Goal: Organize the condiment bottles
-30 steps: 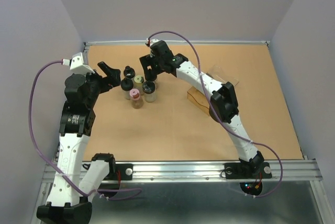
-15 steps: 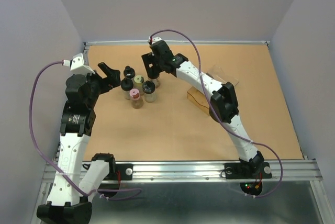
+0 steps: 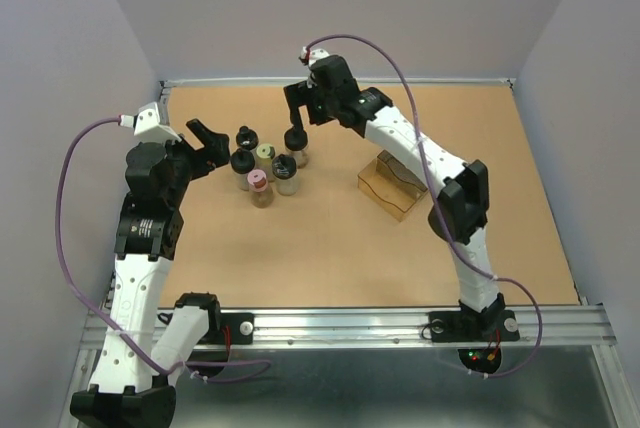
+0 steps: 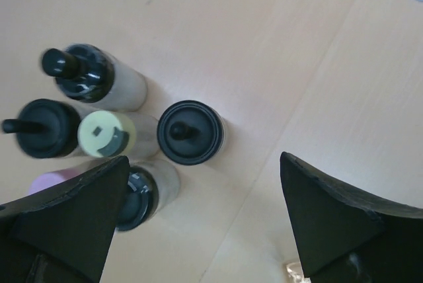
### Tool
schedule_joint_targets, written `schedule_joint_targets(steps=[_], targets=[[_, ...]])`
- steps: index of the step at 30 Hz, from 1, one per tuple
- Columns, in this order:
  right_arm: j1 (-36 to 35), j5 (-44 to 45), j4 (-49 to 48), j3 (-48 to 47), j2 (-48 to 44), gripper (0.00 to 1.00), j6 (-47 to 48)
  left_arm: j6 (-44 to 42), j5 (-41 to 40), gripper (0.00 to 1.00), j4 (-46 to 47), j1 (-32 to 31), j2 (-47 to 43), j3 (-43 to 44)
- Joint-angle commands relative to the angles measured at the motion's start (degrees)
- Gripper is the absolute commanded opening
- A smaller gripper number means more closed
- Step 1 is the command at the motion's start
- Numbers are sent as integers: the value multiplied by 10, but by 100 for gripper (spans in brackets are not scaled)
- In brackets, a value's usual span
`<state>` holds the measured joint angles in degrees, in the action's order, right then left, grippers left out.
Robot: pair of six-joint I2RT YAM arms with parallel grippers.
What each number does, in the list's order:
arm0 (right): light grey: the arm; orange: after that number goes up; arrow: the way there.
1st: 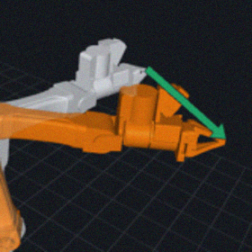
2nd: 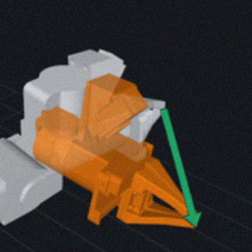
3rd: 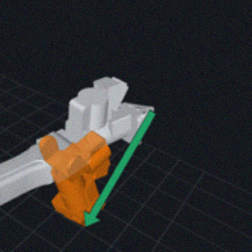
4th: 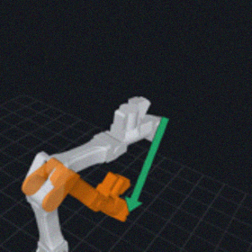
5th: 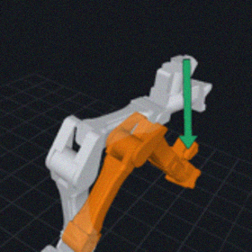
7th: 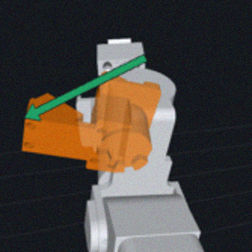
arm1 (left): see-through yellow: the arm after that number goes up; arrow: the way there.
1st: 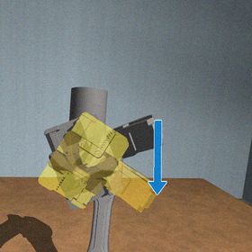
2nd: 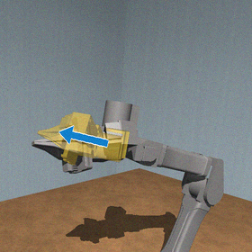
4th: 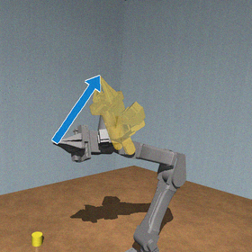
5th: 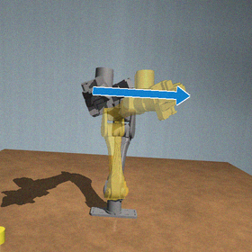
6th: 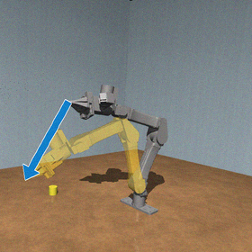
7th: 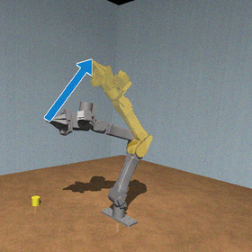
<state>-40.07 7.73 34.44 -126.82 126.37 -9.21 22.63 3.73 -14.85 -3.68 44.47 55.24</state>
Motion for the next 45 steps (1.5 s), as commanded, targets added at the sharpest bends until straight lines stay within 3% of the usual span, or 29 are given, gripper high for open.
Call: schedule_joint_targets(steps=[1,10,16,19,25,45], targets=[[3,-47,-52,64,-101,100,8,-2,-6,99,21,-1,-7,0],[-5,-128,-63,340,-236,100,45,2,-2,99,25,-1,-8,-3],[-33,-150,-194,495,-285,100,60,1,-2,99,36,-1,-8,-8],[-45,-150,-262,522,-284,100,60,0,-4,99,37,-1,-8,-9],[-64,-161,-322,490,-233,100,54,-5,-14,99,33,-1,-13,-15],[-73,-163,-327,323,-79,100,34,-1,-24,99,30,-1,-26,-37]])
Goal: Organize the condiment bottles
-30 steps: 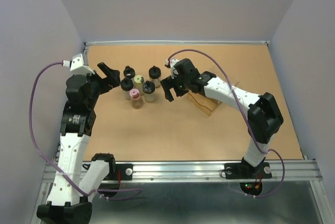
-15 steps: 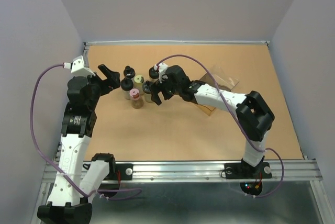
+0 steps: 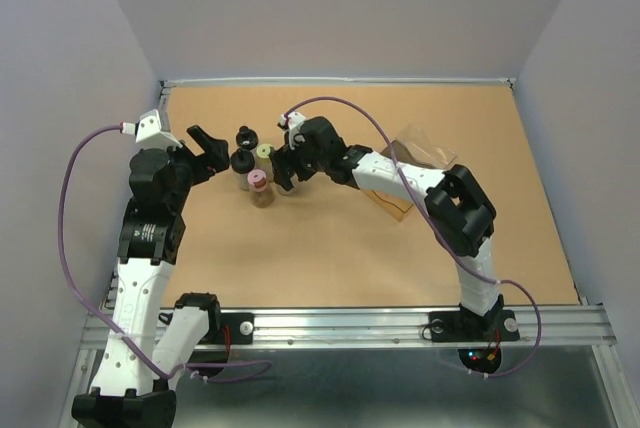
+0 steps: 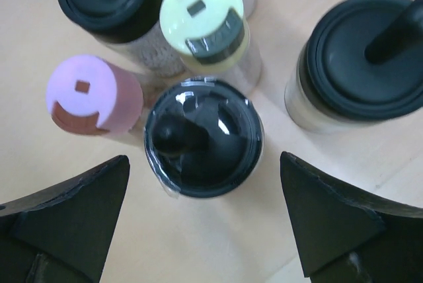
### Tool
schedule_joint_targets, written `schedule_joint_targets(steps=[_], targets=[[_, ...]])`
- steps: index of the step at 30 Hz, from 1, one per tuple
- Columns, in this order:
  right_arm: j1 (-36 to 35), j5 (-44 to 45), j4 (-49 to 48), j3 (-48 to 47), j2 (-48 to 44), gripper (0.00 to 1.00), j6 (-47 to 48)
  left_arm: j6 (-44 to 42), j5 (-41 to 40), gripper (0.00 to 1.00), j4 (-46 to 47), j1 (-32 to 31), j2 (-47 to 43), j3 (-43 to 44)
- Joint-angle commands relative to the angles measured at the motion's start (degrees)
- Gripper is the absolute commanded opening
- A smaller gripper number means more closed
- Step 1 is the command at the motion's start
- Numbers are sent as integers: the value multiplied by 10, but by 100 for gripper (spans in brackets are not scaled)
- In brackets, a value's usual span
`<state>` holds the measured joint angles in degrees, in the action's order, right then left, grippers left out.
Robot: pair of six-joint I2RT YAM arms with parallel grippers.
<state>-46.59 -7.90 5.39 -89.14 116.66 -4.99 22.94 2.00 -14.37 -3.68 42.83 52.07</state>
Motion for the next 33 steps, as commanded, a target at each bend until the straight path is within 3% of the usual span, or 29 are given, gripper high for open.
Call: schedule_joint_targets(steps=[1,7,12,13,16,17,19,20,22,27,29,33], targets=[[-8,-3,-35,-59,23,100,-12,-4,-7,99,26,0,-9,-6],[-9,3,-22,-92,54,95,-23,-4,-8,99,24,-1,-11,-8],[-10,4,-15,-99,62,81,-29,-4,-9,99,24,-1,-13,-9],[-9,7,-16,-100,61,68,-32,-4,-7,99,25,-1,-13,-10],[-9,15,-16,-88,52,47,-33,-3,-3,99,27,-1,-11,-10],[-9,23,-16,-79,36,35,-31,-2,-1,99,27,0,-9,-10],[-9,35,-16,-54,13,23,-28,0,2,99,30,-1,-10,-10],[-9,48,-15,-25,-4,11,-29,1,4,99,32,-1,-9,-11],[-10,65,-15,19,-64,0,-33,3,7,99,36,-1,-9,-14],[-8,127,-9,174,-220,1,-64,10,19,99,41,-1,-12,-22],[-5,164,0,205,-302,1,-80,11,22,99,43,-2,-13,-24],[18,234,35,221,-383,0,-97,7,25,99,49,-1,-13,-27]])
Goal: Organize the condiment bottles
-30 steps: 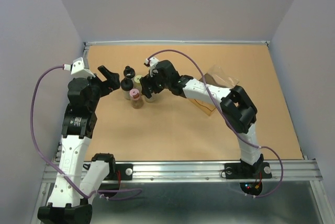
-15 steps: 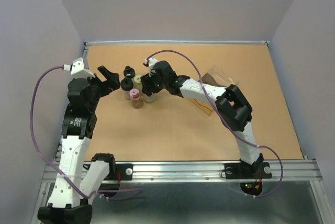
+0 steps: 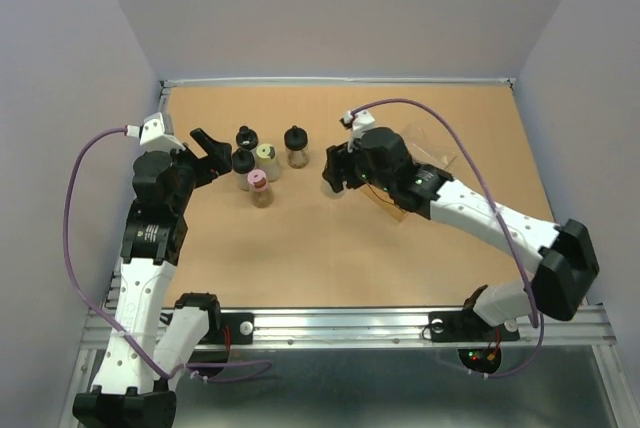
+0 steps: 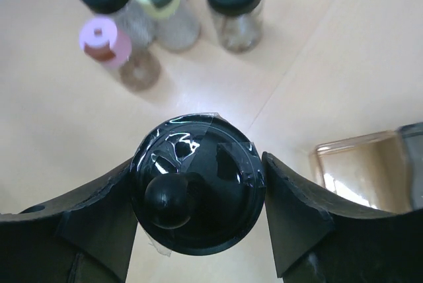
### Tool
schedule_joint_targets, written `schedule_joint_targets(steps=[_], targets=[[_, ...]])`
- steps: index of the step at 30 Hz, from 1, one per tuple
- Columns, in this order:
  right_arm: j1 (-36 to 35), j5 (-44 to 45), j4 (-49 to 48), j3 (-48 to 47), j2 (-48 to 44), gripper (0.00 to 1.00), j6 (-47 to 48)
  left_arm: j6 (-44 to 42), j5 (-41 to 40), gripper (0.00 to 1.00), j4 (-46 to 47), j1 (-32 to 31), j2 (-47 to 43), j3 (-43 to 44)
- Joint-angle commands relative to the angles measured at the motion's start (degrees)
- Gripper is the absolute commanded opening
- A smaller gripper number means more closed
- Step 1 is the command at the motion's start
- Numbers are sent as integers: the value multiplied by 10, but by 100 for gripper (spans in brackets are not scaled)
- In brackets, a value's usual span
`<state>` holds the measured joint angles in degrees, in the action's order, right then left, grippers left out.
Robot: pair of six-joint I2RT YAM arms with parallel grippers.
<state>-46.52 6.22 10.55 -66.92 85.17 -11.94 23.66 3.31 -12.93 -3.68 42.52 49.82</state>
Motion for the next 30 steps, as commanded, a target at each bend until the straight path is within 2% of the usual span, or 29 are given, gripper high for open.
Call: schedule_joint_targets(steps=[1,5,7,12,17,30], targets=[[24,108,-6,-17,-70,1,-26,0,12,99,36,-1,-8,-4],[78,196,31,-62,-43,0,-27,0,23,98,41,-1,4,2],[155,208,41,-87,-16,1,-54,2,31,98,46,-1,9,4],[234,222,40,-155,60,1,-59,2,37,98,54,-2,13,1],[266,217,40,-218,119,1,-43,2,38,98,54,-2,10,-2],[318,189,40,-257,217,0,-50,-1,30,98,40,-2,-9,-24]])
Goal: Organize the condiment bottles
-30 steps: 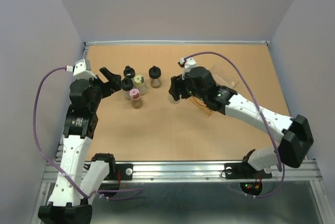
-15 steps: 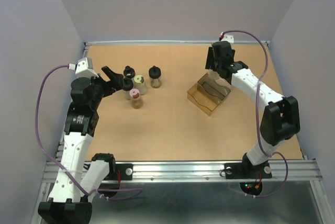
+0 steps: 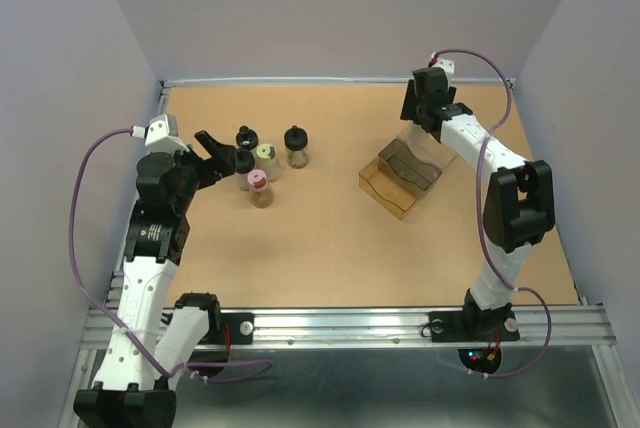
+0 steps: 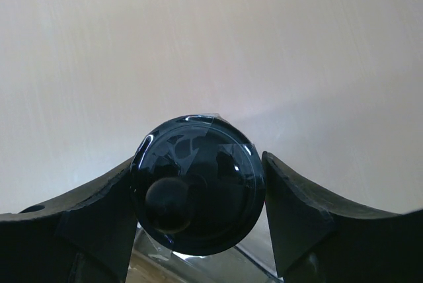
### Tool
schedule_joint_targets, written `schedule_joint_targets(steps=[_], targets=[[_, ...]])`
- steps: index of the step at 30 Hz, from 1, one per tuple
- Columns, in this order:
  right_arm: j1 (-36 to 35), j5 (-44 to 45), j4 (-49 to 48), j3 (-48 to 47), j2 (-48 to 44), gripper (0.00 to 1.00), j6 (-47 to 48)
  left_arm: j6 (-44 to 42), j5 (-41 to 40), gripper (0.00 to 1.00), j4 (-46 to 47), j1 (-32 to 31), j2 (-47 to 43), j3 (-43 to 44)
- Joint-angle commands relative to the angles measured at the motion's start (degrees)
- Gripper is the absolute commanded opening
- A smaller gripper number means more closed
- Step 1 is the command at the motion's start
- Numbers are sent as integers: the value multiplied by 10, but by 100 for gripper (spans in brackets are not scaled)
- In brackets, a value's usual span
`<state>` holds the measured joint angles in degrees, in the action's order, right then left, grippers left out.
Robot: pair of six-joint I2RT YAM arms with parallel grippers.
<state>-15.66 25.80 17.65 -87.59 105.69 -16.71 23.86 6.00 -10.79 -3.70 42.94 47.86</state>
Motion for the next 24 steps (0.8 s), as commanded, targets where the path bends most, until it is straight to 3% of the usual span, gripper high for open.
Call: schedule_joint_targets(steps=[1,12,18,24], targets=[[9,-7,-31,-51,14,0,-3,-5,3,98,17,-2,-13,-2],[10,-30,-34,-12,-4,0,-25,-12,-3,98,12,-2,-2,15],[10,-49,-39,-9,36,0,-21,-11,2,98,15,-2,5,14],[10,-59,-56,11,56,10,-37,-17,-6,98,10,-2,3,16]])
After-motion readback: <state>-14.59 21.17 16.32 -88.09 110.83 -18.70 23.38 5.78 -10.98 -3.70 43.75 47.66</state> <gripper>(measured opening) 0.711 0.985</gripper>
